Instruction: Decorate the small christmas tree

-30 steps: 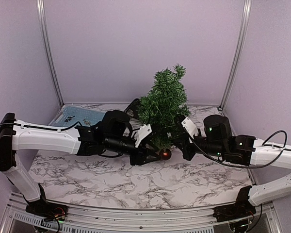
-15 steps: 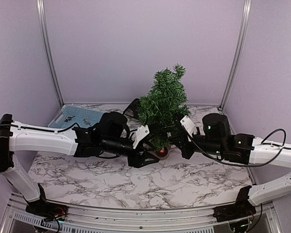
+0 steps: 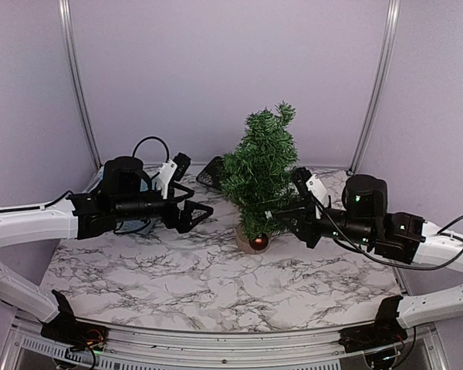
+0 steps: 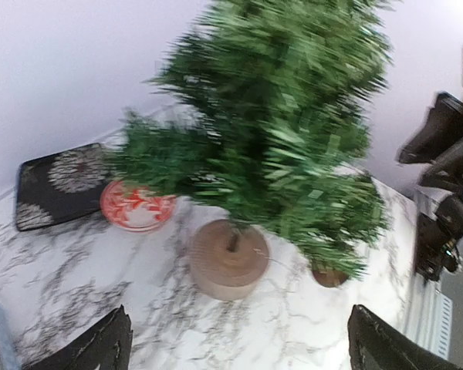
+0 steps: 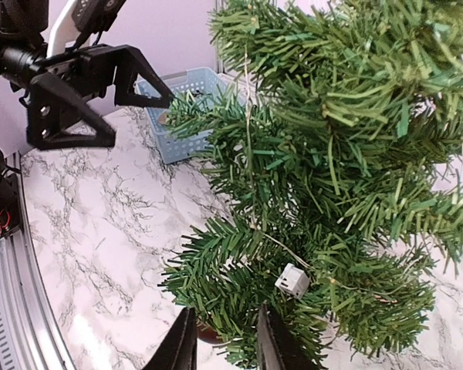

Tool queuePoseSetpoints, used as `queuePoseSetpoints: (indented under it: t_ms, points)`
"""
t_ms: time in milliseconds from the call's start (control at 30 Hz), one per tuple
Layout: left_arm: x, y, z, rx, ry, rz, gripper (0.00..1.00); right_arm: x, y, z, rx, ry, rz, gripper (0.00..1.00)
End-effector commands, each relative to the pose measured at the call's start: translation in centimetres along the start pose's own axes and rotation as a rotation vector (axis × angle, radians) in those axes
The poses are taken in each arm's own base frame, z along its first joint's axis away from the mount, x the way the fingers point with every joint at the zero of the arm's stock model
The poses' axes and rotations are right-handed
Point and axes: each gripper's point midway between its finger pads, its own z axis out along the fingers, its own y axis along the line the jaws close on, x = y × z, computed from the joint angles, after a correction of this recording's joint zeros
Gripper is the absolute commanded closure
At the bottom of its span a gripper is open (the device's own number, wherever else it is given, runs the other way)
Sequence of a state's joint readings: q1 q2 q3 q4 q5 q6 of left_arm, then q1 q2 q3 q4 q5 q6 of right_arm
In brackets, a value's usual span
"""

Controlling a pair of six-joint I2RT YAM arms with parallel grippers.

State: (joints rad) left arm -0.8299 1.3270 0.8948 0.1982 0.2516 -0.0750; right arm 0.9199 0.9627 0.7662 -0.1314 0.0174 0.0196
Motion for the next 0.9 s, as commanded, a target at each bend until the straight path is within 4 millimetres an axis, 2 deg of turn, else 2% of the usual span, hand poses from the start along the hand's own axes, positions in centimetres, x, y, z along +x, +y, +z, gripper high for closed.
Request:
queuePoseSetpoints:
  t_ms: [0,100,200,300,400,500,600,667,800,867]
  points:
    - [-2.3,7.1,-3.7,-0.246,-0.118,-0.124,0.01,-1.1,-0.4,-1.2,0.016,-0.034,0.019,0.68]
    - [-2.2,12.4,-6.6,-0.436,-0.130,-0.200,0.01,-1.3,-1.0,-1.7,0.038,-0.048,0.025,0.53]
    - [-0.8,18.2,-9.6,-0.698,-0.076,-0.268,0.01,-1.6,-1.8,-2.2,0.062,-0.066,0.034,0.40]
    - [1.3,22.8,-12.1,-0.850,0.006,-0.346,0.01,-2.1,-2.9,-2.5,0.092,-0.088,0.049,0.22]
    - [2.9,26.5,-14.1,-0.957,0.070,-0.403,0.01,-2.6,-3.9,-2.7,0.113,-0.101,0.062,0.18]
    - [4.6,29.9,-15.6,-1.002,0.092,-0.538,0.01,-2.9,-4.6,-2.8,0.101,-0.108,0.087,0.15]
    - [6.5,32.3,-16.1,-1.008,0.114,-0.650,0.04,-3.1,-4.9,-2.7,0.047,-0.117,0.111,0.14]
    - [7.5,33.2,-15.4,-1.002,0.165,-0.663,0.07,-3.1,-5.4,-2.7,0.040,-0.120,0.124,0.14]
    - [10.8,34.6,-13.6,-0.968,0.359,-0.662,0.26,-3.0,-5.8,-2.7,0.017,-0.118,0.133,0.14]
    - [12.1,35.2,-13.3,-0.966,0.434,-0.655,0.31,-2.9,-5.7,-2.6,-0.003,-0.116,0.137,0.14]
